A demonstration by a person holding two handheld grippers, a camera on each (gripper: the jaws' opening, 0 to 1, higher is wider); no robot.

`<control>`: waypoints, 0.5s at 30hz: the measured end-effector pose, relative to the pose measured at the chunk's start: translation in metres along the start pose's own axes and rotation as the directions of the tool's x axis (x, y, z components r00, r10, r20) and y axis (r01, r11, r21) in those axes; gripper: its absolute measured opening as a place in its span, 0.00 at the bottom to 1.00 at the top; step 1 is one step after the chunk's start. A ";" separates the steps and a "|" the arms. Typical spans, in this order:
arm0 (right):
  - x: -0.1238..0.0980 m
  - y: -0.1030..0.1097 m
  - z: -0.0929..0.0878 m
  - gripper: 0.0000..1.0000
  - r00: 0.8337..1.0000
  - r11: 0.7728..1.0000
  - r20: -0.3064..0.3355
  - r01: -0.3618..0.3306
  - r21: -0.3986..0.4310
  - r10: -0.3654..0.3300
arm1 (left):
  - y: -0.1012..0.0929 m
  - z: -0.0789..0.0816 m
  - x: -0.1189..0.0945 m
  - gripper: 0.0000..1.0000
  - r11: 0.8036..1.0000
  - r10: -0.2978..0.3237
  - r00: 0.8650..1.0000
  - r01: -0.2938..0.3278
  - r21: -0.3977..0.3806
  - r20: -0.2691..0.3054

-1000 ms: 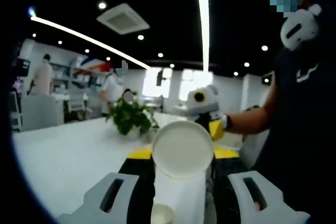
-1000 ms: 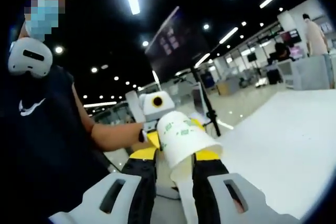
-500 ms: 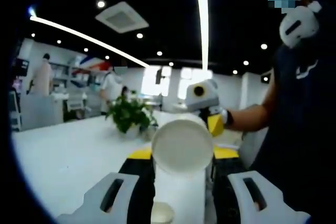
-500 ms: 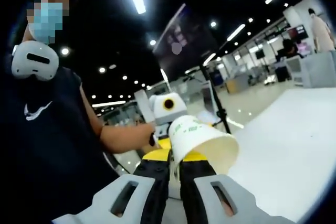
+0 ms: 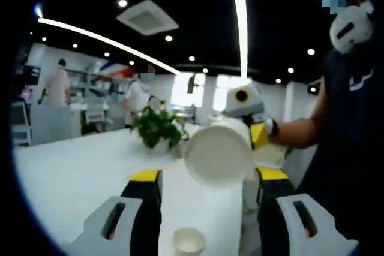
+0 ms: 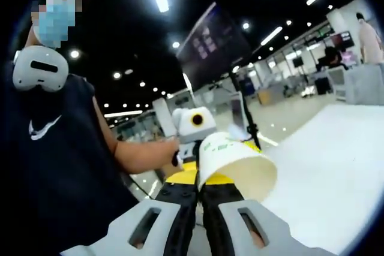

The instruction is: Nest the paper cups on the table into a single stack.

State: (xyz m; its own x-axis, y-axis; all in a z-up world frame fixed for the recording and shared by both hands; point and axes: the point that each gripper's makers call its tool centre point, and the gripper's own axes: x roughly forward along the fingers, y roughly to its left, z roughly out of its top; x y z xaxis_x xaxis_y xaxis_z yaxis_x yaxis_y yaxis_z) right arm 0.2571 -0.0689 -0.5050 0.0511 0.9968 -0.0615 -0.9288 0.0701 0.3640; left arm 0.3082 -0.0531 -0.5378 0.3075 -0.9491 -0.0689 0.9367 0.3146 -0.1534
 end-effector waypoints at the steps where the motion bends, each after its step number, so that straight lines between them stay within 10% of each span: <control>1: -0.001 -0.001 0.001 0.00 1.000 1.000 -0.008 0.005 -0.008 -0.005 | 0.005 -0.001 -0.001 0.79 1.000 0.024 1.000 -0.024 0.002 -0.002; 7: -0.009 -0.010 0.007 0.00 0.995 0.994 -0.070 0.068 -0.090 -0.075 | 0.030 -0.007 -0.011 0.99 0.987 0.148 0.988 -0.145 0.066 -0.046; 15: -0.017 -0.021 0.007 0.00 0.946 0.971 -0.261 0.144 -0.193 -0.192 | 0.068 -0.039 -0.040 0.99 0.939 0.335 0.928 -0.316 0.135 -0.161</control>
State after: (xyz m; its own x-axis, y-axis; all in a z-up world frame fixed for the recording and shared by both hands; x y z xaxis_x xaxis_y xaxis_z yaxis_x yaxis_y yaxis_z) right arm 0.2787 -0.0875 -0.5053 0.1310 0.9196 -0.3704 -0.9651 0.2038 0.1647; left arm 0.3527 0.0068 -0.5836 0.5725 -0.7727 -0.2742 0.8053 0.5928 0.0107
